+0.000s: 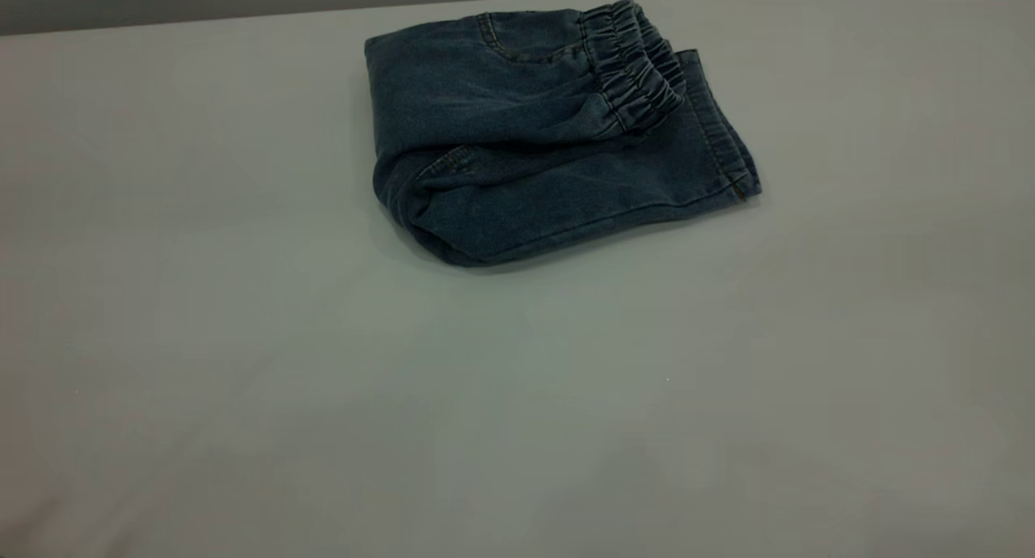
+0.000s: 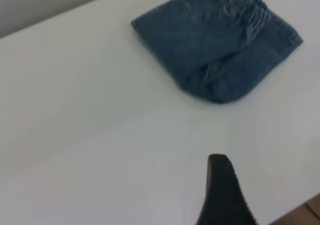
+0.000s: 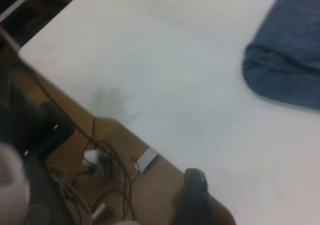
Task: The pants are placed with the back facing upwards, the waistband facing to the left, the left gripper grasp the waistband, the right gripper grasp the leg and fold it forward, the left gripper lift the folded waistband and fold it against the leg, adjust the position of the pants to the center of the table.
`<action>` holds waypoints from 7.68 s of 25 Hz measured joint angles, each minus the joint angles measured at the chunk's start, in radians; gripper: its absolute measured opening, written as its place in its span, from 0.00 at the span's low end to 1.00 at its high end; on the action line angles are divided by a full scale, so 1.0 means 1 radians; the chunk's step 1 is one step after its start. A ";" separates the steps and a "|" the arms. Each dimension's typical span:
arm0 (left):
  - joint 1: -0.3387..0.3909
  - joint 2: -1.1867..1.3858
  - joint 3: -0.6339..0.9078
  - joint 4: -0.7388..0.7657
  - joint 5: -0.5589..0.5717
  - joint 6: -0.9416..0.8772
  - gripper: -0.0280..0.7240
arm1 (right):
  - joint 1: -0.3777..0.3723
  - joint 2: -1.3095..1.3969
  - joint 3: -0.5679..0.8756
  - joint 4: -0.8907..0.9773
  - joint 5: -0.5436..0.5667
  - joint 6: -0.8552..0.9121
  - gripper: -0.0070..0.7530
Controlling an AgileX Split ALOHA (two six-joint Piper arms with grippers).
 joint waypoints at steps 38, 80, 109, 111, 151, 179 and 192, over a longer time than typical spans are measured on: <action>0.000 -0.414 0.583 -0.134 -0.086 0.033 0.59 | 0.000 -0.345 0.390 -0.322 -0.093 0.120 0.76; 0.248 -0.476 0.608 -0.156 -0.139 0.124 0.59 | -0.057 -0.533 0.396 -0.354 -0.117 0.111 0.75; 0.510 -0.718 0.608 -0.156 -0.139 0.128 0.59 | -0.221 -0.533 0.396 -0.357 -0.116 0.111 0.75; 0.510 -0.718 0.608 -0.156 -0.139 0.128 0.59 | -0.221 -0.533 0.396 -0.372 -0.116 0.111 0.75; 0.510 -0.718 0.608 -0.156 -0.140 0.125 0.59 | -0.221 -0.533 0.414 -0.584 -0.154 0.309 0.75; 0.510 -0.718 0.608 -0.156 -0.140 0.127 0.59 | -0.221 -0.533 0.414 -0.582 -0.154 0.310 0.75; 0.510 -0.718 0.608 -0.156 -0.140 0.126 0.59 | -0.221 -0.533 0.414 -0.582 -0.154 0.310 0.75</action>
